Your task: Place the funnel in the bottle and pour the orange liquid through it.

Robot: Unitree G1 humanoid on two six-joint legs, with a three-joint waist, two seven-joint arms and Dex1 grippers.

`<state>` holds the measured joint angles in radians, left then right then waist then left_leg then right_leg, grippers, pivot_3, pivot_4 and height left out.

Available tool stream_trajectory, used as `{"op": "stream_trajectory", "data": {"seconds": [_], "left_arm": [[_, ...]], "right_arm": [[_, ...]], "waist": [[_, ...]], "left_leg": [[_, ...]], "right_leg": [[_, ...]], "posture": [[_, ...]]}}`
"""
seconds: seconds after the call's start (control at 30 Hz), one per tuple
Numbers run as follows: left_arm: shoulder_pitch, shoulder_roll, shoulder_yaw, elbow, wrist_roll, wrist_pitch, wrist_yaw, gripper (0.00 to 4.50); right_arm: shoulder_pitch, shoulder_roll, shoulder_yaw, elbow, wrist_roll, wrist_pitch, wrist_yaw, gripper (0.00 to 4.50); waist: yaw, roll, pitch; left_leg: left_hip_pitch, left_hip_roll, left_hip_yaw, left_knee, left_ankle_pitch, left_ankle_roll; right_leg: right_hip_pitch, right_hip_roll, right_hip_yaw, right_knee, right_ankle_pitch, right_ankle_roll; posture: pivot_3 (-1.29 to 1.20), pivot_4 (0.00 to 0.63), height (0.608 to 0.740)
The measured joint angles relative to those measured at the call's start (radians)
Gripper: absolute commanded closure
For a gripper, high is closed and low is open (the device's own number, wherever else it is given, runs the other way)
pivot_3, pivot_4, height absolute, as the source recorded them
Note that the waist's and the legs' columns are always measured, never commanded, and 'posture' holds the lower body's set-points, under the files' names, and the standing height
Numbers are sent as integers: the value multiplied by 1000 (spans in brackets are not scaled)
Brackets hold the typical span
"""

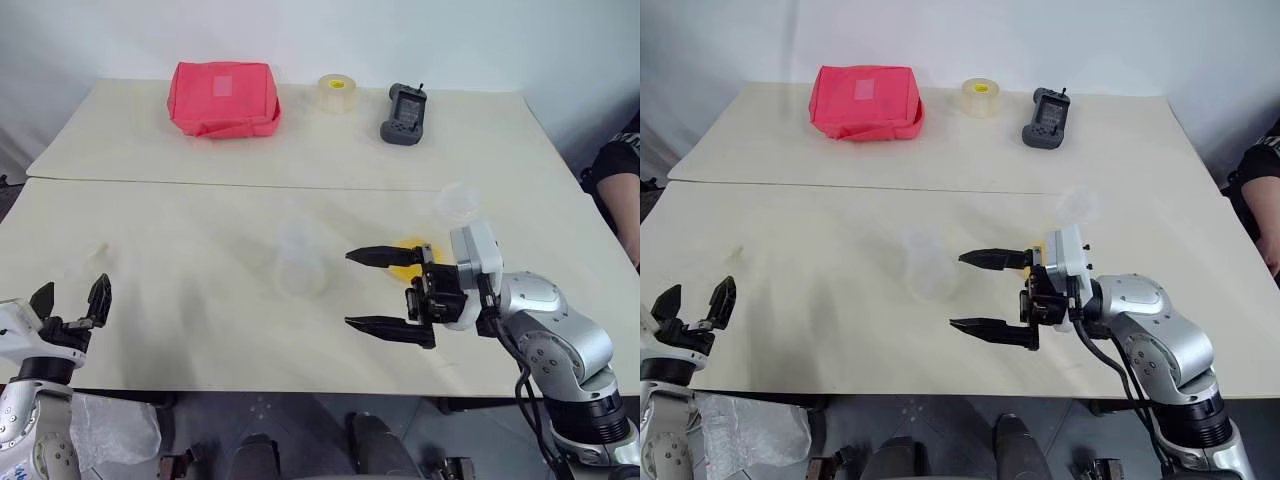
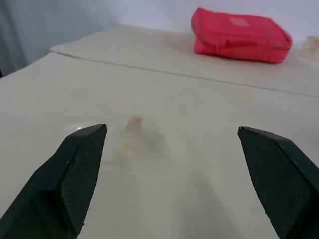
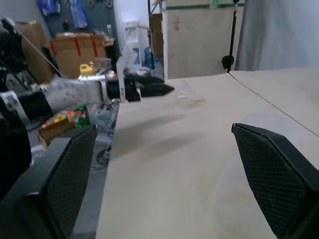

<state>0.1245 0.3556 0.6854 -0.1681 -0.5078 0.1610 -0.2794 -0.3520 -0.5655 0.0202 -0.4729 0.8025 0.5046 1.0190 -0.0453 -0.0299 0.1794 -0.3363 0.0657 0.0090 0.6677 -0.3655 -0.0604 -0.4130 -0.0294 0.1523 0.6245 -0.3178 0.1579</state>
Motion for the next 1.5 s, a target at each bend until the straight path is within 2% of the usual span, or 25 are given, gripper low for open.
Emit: {"op": "stream_trajectory", "data": {"seconds": [0.3, 0.5, 0.67, 1.1, 1.2, 1.4, 1.5], "left_arm": [[-88, 22, 4, 71, 38, -29, 72, 25], [-121, 131, 84, 182, 40, 12, 139, 25], [-157, 187, 94, 270, 46, 93, 192, 25], [-274, 306, -27, 488, 118, 66, 65, 25], [-283, 321, -59, 521, 138, 55, 38, 598], [-268, 323, -81, 520, 147, 48, -32, 2480], [-232, 323, -80, 463, 142, 75, -45, 3405]], "right_arm": [[-14, 14, -6, -20, 77, 61, -66, 0], [12, 7, -38, -20, 88, 63, -75, 0], [13, 5, -41, -19, 88, 63, -70, 0], [-2, 6, -41, -16, 83, 63, -81, 0], [-9, 6, -41, -16, 83, 64, -93, 0], [-11, 6, -41, -17, 83, 64, -118, 0], [-11, 5, -41, -19, 83, 64, -126, 0]], "waist": [[-9, -1, 0], [-14, 0, 0], [-10, -1, 0], [-12, -1, 0], [-13, -1, 0], [-13, -1, 0], [-12, -1, 0]], "left_leg": [[0, 0, 0, 0, 0, 0], [0, 1, 0, -1, 0, 0], [-1, 1, 0, -1, 0, 0], [-1, 1, 0, -2, 1, -1], [-1, 1, 0, -2, 1, -1], [-5, 1, 1, -3, 1, -1], [-9, 0, 1, -2, 1, -3]], "right_leg": [[0, 0, 0, 0, 0, 0], [-1, 0, -1, 1, 0, 0], [-1, -1, -1, 1, 0, 0], [-2, -1, -3, 1, -1, -1], [-2, -1, -3, 1, -1, -1], [-6, -3, -4, 2, -1, -1], [-12, -5, -4, 4, 0, -1]], "posture": [[0, 150, 740], [0, 150, 740], [0, 150, 740], [0, 150, 740], [0, 150, 740], [0, 150, 740], [0, 150, 740]]}}
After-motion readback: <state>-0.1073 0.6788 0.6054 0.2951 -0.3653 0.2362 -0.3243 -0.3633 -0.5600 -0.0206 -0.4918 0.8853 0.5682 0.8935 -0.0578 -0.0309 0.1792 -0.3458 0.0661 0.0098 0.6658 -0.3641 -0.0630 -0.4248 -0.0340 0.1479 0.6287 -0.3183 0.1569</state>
